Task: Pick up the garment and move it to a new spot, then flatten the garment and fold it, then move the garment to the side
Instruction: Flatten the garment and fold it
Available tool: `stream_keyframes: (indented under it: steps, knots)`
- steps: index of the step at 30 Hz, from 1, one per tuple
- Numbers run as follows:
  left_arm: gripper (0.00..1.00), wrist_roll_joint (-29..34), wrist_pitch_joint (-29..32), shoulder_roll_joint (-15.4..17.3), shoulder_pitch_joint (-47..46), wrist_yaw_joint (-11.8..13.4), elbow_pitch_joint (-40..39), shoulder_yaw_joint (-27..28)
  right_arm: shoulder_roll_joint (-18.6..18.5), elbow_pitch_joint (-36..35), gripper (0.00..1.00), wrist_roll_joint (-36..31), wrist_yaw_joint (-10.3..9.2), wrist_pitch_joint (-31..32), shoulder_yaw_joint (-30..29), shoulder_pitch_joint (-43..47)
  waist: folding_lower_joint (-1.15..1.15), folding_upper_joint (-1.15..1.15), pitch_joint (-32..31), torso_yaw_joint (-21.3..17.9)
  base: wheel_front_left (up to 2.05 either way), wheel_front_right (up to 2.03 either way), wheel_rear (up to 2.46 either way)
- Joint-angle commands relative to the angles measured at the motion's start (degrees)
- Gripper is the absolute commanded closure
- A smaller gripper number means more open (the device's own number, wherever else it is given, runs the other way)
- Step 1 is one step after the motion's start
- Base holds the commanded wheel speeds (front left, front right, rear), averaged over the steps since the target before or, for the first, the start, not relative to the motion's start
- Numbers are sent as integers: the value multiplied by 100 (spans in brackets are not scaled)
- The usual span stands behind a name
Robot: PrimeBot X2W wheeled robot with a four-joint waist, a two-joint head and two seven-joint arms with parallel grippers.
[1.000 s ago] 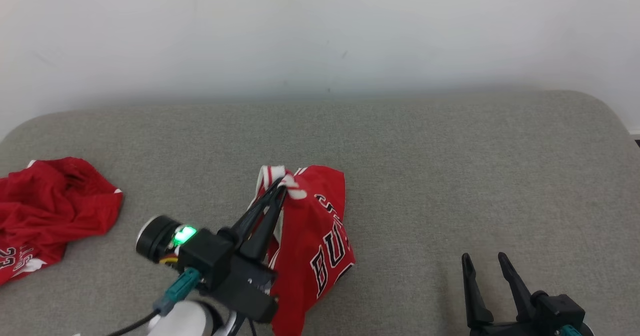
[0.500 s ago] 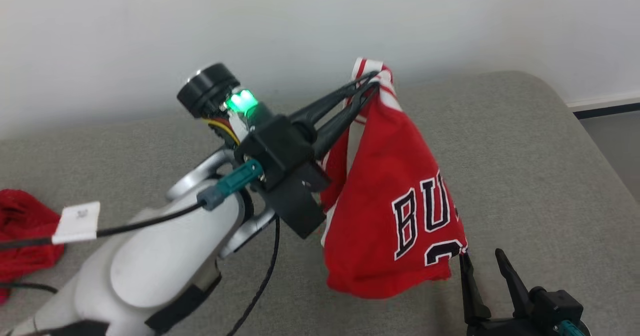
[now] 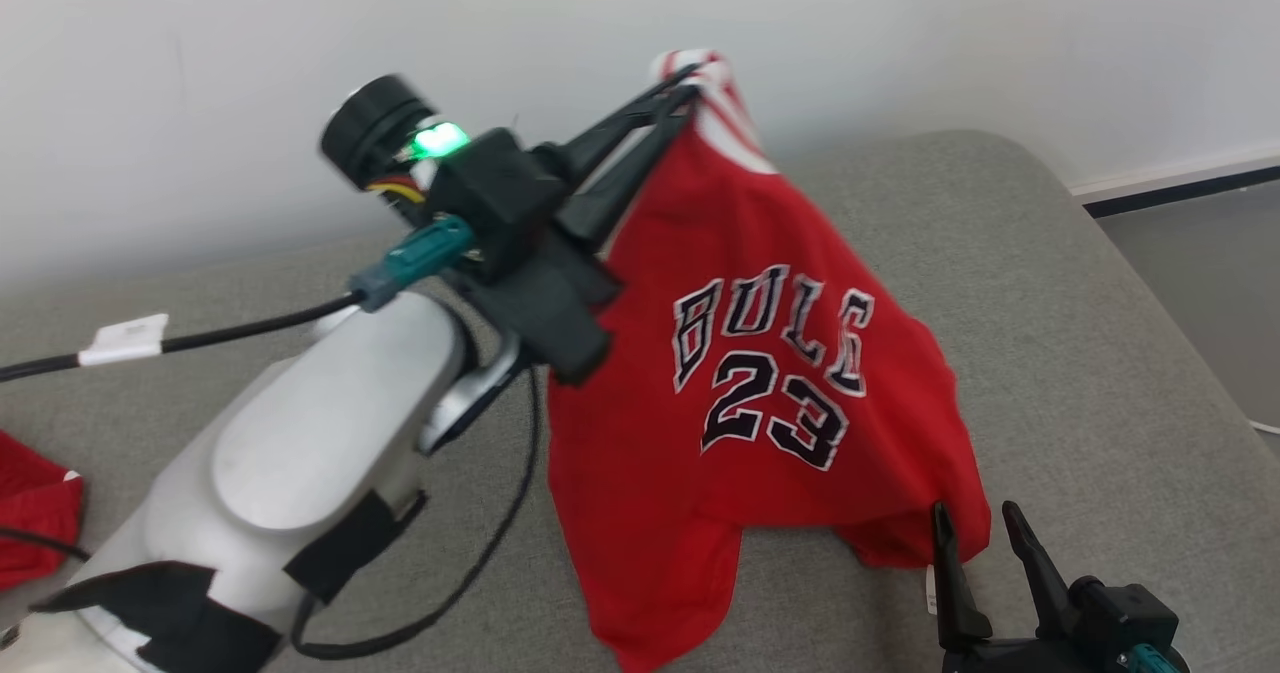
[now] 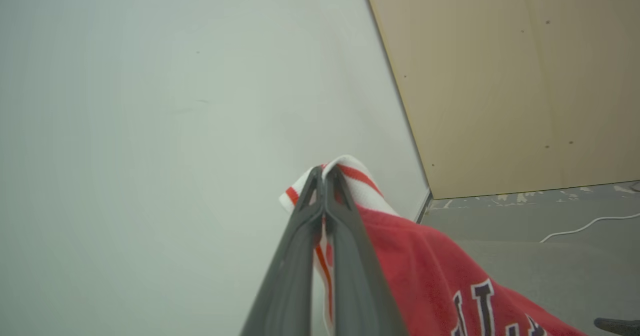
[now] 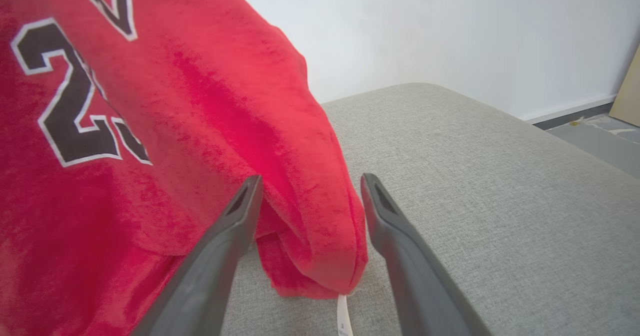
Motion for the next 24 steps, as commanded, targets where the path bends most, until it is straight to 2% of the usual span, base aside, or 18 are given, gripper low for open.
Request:
stream_keyframes:
  steps: [1, 9, 16, 20, 24]
  knots:
    - [100, -32, -53, 78, 102, 39, 123, 64, 3, -23, 0, -10, 20, -5, -26, 8, 0, 0, 22, 29, 0, 0, 0]
    - [100, -221, -349, 672, 618, 193, 1030, 412, 2, -51, 0, -80, 20, -4, -90, -77, 0, 0, 148, 187, 0, 0, 0]
    - [100, -513, -468, 1211, 1534, 352, 1469, 757, 2, -71, 0, -104, 20, -5, -133, -70, 0, 0, 232, 335, 0, 0, 0]
    - [100, -693, -491, 1246, 2290, 525, 1463, 904, 1, -61, 0, -117, 20, -5, -124, -81, 0, 0, 252, 429, 0, 0, 0]
    - [100, -864, -506, 1141, 2946, 663, 1402, 1108, 1, -67, 0, -150, 20, -5, -107, -63, 0, 0, 239, 518, 0, 0, 0]
